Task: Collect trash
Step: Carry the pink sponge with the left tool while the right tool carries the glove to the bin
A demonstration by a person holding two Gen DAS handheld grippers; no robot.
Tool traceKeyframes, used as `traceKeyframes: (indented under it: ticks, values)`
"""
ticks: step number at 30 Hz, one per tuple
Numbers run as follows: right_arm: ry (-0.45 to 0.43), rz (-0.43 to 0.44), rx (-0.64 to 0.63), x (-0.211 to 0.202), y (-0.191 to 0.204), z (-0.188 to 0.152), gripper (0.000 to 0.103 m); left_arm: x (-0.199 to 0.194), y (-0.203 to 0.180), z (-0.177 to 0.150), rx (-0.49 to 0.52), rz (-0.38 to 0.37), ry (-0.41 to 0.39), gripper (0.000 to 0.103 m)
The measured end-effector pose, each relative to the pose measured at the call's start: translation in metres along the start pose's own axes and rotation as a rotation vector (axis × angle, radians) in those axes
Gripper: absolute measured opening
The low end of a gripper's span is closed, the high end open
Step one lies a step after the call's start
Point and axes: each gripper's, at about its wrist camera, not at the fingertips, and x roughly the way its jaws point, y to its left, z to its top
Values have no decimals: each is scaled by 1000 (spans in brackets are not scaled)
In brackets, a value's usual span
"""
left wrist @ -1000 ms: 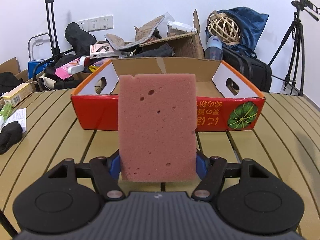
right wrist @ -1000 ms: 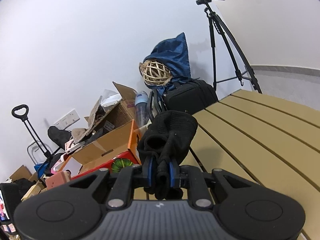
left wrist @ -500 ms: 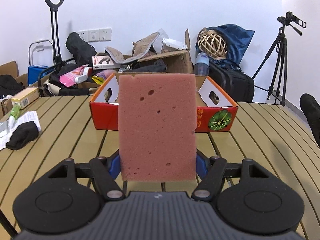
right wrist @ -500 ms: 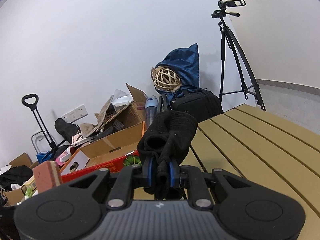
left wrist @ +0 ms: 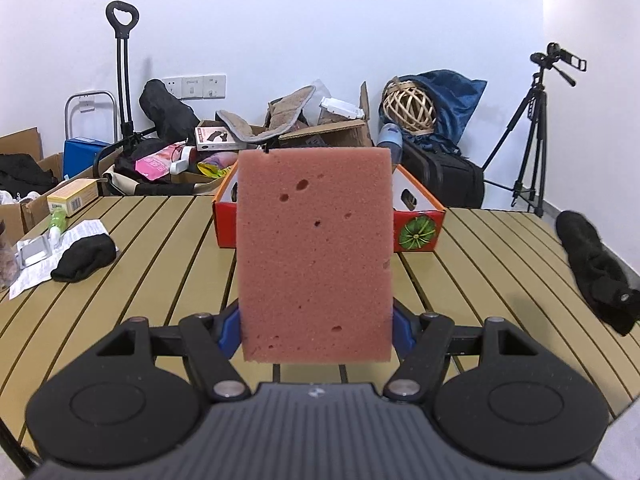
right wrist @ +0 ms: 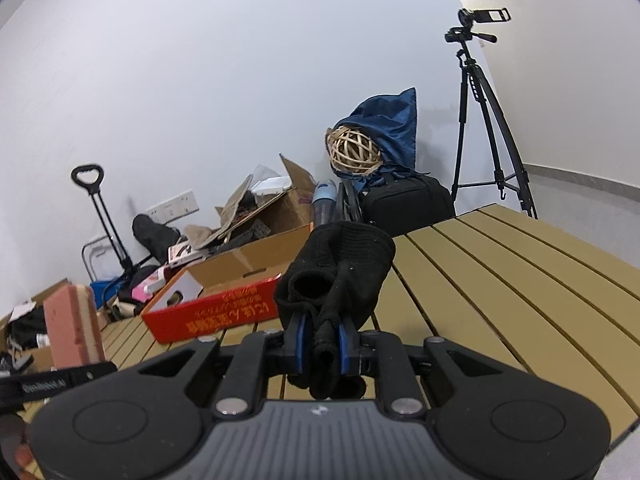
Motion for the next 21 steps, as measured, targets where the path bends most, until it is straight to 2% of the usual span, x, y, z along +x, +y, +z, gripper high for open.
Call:
traceKeyframes:
  ticks: [11, 21]
  values:
    - [37, 4, -147, -37, 30, -38, 15, -59, 26, -39, -19, -19, 13, 71]
    - [72, 54, -205, -74, 41, -82, 15, -99, 39, -84, 5, -37, 42, 71]
